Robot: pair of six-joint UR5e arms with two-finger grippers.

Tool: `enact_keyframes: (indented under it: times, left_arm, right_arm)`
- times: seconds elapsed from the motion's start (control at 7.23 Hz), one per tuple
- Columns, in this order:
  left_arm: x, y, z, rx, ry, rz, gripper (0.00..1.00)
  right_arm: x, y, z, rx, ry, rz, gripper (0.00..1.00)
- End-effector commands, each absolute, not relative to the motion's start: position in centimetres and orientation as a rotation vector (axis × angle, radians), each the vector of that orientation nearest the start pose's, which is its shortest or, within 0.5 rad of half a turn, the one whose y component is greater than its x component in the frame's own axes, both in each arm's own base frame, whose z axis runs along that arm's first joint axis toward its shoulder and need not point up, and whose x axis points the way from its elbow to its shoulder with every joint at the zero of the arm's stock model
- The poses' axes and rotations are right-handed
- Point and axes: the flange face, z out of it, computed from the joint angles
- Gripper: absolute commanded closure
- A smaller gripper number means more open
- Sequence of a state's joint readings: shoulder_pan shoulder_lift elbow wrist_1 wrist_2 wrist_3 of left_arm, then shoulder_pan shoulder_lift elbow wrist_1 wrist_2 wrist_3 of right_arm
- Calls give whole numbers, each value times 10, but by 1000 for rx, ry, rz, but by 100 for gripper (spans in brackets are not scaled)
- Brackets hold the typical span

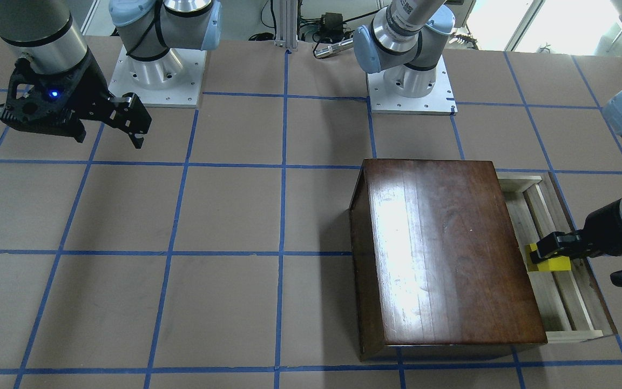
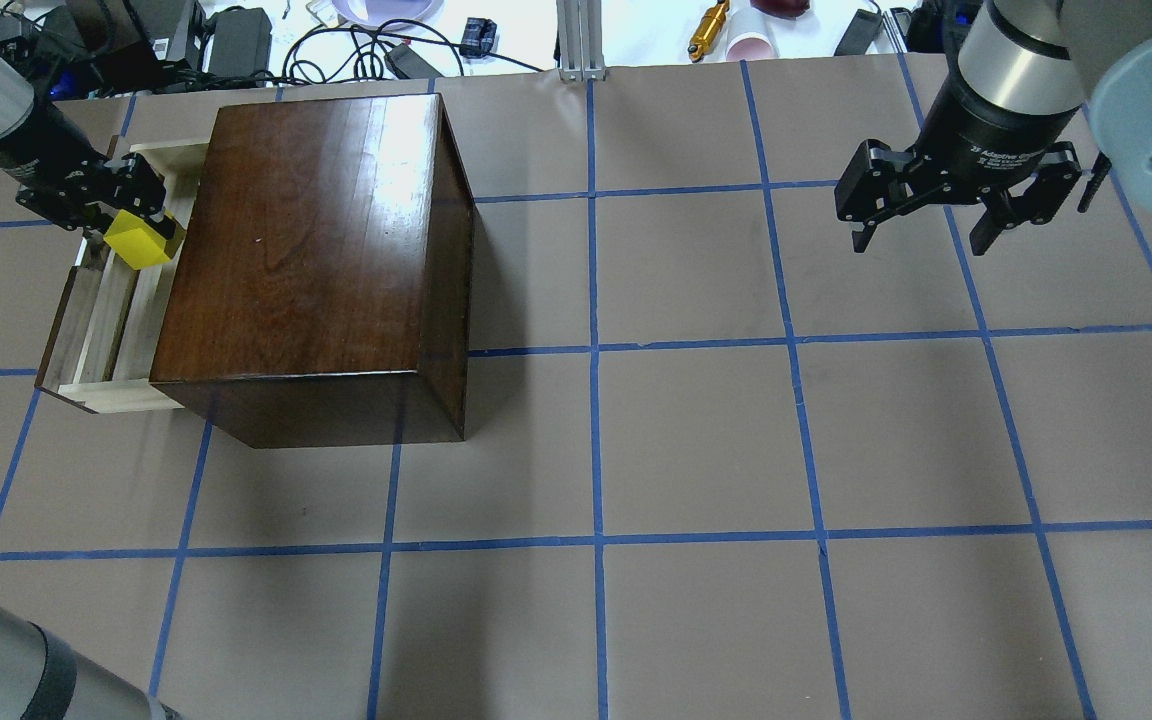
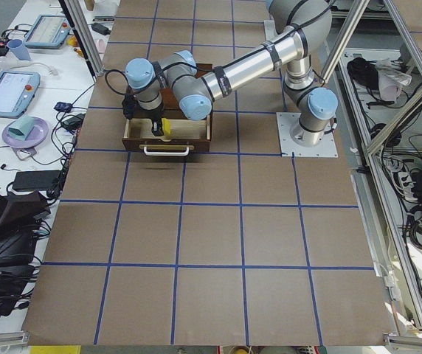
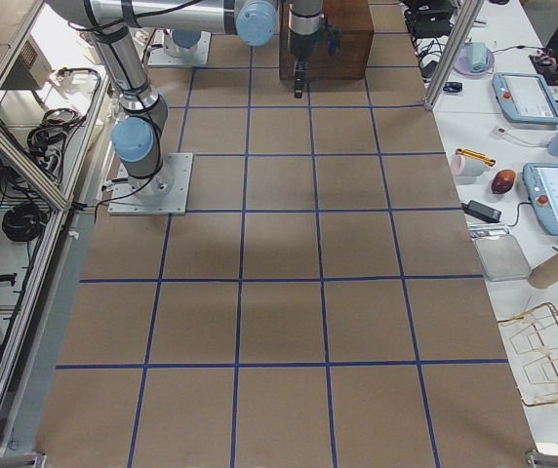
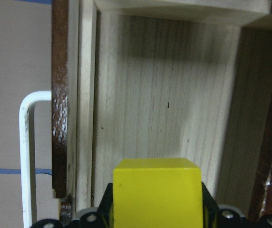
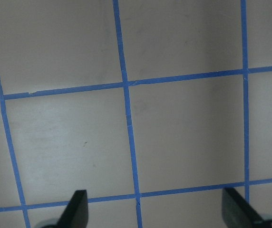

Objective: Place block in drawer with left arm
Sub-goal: 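Lift the yellow cube and carry it over the open drawer, then lower the cube into the drawer, open the left gripper, withdraw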

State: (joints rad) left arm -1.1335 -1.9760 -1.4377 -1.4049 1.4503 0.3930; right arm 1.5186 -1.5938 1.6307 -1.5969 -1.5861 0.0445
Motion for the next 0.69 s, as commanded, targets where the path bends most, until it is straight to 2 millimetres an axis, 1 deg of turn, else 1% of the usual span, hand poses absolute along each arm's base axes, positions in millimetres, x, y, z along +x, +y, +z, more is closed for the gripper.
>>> enact_keyframes:
  times: [0.0, 0.14, 0.28, 0.42, 0.55]
  left_arm:
    - [134, -632, 331, -104, 3307, 100, 30]
    - [134, -631, 330, -99, 3302, 120, 23]
    - [134, -630, 333, -99, 3301, 120, 18]
    - [134, -630, 334, -99, 3301, 118, 8]
    - [132, -628, 343, -98, 3298, 98, 0]
  right_arm:
    - [106, -487, 472, 155, 3153, 17, 0]
    - [107, -487, 472, 152, 3153, 17, 0]
    - [107, -487, 472, 152, 3153, 19, 0]
    - [107, -487, 472, 152, 3153, 17, 0]
    - [107, -487, 472, 152, 3153, 17, 0]
